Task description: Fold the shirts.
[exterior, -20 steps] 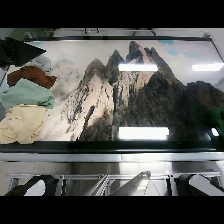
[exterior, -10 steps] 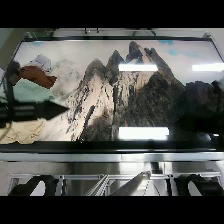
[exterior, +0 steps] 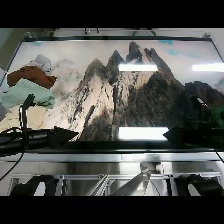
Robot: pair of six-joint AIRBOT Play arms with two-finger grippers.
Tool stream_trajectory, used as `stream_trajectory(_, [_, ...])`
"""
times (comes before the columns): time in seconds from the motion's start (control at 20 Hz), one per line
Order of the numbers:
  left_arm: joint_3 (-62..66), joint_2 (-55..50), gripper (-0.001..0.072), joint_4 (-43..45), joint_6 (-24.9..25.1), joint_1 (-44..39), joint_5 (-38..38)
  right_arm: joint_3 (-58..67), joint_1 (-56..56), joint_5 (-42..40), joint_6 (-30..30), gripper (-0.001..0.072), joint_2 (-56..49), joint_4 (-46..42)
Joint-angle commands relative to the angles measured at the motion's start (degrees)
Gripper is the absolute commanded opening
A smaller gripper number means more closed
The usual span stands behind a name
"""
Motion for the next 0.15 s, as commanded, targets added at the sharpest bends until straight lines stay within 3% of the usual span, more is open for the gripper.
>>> stream_trajectory(0.0, [-0.52, 2.69, 0.0019, 0.20, -0.35, -0.11, 0.20, -0.22, 0.28, 0.52, 0.17, 0.0027, 0.11, 0.20])
stream_trajectory(0.1, [-0.52, 3.89, 0.0019, 0.22, -0.63, -0.11, 0.20, -0.22, 0.28, 0.52, 0.17, 0.0027, 0.11, 0.20])
